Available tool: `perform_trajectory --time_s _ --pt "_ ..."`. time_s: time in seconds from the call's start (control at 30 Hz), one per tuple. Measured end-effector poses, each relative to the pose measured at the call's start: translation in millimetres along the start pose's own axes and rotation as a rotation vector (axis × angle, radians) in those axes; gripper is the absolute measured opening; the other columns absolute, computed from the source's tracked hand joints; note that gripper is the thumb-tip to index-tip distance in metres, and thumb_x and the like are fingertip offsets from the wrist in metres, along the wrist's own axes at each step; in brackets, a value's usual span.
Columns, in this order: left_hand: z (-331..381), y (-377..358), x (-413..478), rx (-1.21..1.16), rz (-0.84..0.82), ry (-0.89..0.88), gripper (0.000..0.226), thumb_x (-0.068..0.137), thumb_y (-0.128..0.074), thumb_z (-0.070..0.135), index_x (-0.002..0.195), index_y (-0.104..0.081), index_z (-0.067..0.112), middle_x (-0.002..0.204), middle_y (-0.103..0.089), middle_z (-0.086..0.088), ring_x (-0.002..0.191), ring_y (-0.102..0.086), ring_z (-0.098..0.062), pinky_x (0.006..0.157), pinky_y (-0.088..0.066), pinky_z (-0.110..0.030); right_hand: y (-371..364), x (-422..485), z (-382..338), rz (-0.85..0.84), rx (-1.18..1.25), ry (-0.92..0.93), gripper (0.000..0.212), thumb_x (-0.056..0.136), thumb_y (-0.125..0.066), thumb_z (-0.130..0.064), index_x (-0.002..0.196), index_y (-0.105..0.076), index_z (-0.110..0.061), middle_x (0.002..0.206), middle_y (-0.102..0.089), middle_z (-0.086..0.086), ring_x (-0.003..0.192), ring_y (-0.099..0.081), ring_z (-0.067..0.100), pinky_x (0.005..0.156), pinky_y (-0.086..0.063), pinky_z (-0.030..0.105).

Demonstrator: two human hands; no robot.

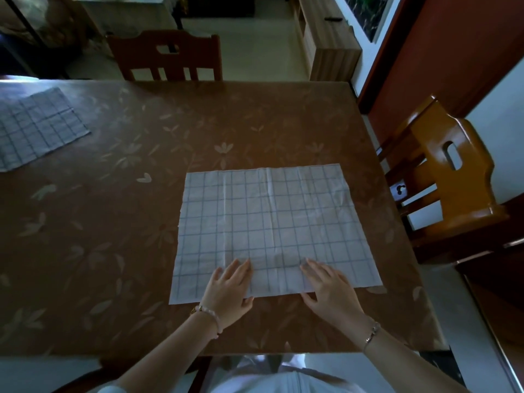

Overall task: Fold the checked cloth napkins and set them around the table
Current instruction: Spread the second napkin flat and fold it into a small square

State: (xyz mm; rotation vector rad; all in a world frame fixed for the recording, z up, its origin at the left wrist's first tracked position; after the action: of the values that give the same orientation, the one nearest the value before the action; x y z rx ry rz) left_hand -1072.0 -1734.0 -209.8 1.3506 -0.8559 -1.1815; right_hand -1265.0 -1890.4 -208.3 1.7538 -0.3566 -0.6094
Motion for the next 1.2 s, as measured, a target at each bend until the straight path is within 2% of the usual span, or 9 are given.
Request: perform_trajectory --time_s 0.1,0.27,0.43,0.53,0.63,0.8,0.9,1.03,1.2 --pt "5.5 2.5 -1.9 0.014 0.004 0.000 0.061 0.058 -0.080 0.039 0.112 -0.064 0.016 0.122 -0.061 -0.005 0.111 -0.060 -0.024 0.076 -0.056 -0.044 2.4 0.0 2.1 0.029 -0.006 0.026 0.061 0.069 -0.073 -0.042 0.125 -0.059 -0.019 0.129 -0.058 -0.001 0.112 -0.059 0.016 0.088 -0.051 0.036" --pt "9.1 2.0 -0.7 0.028 -0.052 0.023 0.049 0.081 -0.060 0.024 0.128 -0.049 0.018 0.144 -0.039 -0.007 0.133 -0.036 -0.028 0.099 -0.042 -0.050 4.5 -1.3 1.4 0.088 -0.035 0.077 0.058 0.058 -0.081 -0.038 0.112 -0.067 -0.020 0.118 -0.065 0.000 0.099 -0.065 0.016 0.078 -0.054 0.035" --pt "3.8 1.1 2.0 0.013 0.031 0.027 0.062 0.044 -0.087 0.014 0.104 -0.069 0.017 0.113 -0.067 0.000 0.104 -0.064 -0.020 0.072 -0.058 -0.036 2.5 1.3 6.0 0.172 0.002 0.106 0.052 0.059 -0.079 -0.013 0.109 -0.068 -0.019 0.115 -0.066 0.000 0.099 -0.065 0.016 0.080 -0.055 0.034" --pt "-0.8 3.9 2.1 -0.028 0.097 0.024 0.060 0.051 -0.086 0.014 0.108 -0.066 0.016 0.111 -0.067 0.005 0.103 -0.064 -0.014 0.071 -0.058 -0.030 1.8 3.0 6.4 0.215 0.008 0.114 0.053 0.057 -0.078 -0.002 0.107 -0.068 -0.017 0.112 -0.067 0.000 0.098 -0.065 0.016 0.080 -0.055 0.033" --pt "3.5 11.3 0.8 -0.037 0.130 0.019 0.049 0.064 -0.077 0.030 0.111 -0.063 0.019 0.115 -0.065 0.006 0.107 -0.062 -0.012 0.076 -0.056 -0.030 4.2 4.8 7.8 0.248 0.012 0.125 0.055 0.055 -0.076 0.007 0.105 -0.070 -0.016 0.109 -0.069 0.000 0.095 -0.066 0.016 0.079 -0.054 0.031" --pt "11.2 9.6 -1.8 -0.039 0.070 0.031 0.054 0.066 -0.068 0.050 0.112 -0.058 0.024 0.123 -0.059 0.004 0.114 -0.057 -0.017 0.083 -0.054 -0.039 11.5 7.5 12.5 0.239 0.064 0.151 0.047 0.057 -0.079 -0.011 0.103 -0.071 -0.017 0.101 -0.071 -0.003 0.088 -0.068 0.012 0.077 -0.055 0.029" --pt "11.2 7.3 -4.8 -0.022 0.065 0.020 0.058 0.059 -0.078 0.039 0.112 -0.061 0.022 0.125 -0.059 0.002 0.114 -0.058 -0.019 0.083 -0.054 -0.040 15.6 7.7 17.2 0.251 0.094 0.175 0.038 0.060 -0.079 -0.010 0.097 -0.073 -0.019 0.097 -0.072 -0.005 0.081 -0.068 0.010 0.075 -0.054 0.029" --pt "-3.3 5.7 -11.2 -0.027 0.085 0.020 0.076 0.046 -0.088 0.021 0.117 -0.062 0.019 0.126 -0.059 0.004 0.114 -0.058 -0.014 0.086 -0.052 -0.039 13.9 4.7 25.7 0.269 0.091 0.227 0.045 0.057 -0.080 -0.001 0.098 -0.073 -0.017 0.099 -0.072 -0.005 0.080 -0.067 0.009 0.074 -0.054 0.027" --pt "-29.3 4.3 -24.4 -0.035 0.067 0.038 0.077 0.054 -0.086 0.016 0.125 -0.057 0.020 0.132 -0.054 0.004 0.120 -0.052 -0.013 0.094 -0.044 -0.041 10.5 -0.2 34.7 0.251 0.084 0.267 0.051 0.056 -0.081 0.003 0.104 -0.072 -0.013 0.106 -0.070 -0.002 0.093 -0.066 0.011 0.081 -0.053 0.027"
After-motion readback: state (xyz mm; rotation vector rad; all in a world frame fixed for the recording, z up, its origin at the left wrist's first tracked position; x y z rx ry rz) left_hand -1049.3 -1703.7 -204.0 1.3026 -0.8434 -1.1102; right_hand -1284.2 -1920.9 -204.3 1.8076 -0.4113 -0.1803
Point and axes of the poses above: each hand's wrist, its own x-axis towards the middle knuckle, its own y-axis out of the back of the hand, z = x × y, the point moved 1 cm from there along x, towards the middle knuckle
